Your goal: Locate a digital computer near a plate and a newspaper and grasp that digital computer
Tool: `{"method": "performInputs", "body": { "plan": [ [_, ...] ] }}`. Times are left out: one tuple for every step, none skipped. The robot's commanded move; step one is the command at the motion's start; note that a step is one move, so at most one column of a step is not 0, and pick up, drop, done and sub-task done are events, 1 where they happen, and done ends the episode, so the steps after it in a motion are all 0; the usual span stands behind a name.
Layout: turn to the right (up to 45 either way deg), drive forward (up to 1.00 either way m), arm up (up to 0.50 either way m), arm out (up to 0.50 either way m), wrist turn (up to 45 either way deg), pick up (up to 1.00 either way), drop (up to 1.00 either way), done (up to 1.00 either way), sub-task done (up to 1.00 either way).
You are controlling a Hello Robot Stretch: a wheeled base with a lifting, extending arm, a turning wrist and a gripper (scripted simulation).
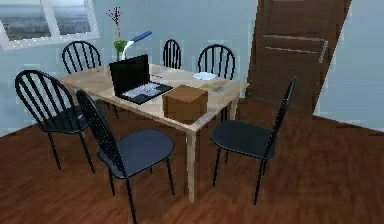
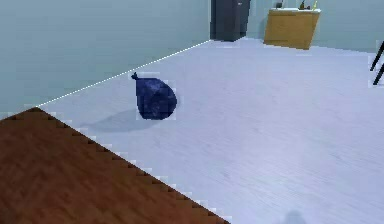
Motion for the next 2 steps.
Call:
{"method": "performInputs", "body": {
  "plan": [
    [6.0,0.00,0.00,0.00,0.0,0.00,0.00,0.00,0.00],
    [3.0,0.00,0.00,0.00,0.0,0.00,0.00,0.00,0.00]
  ]
}}
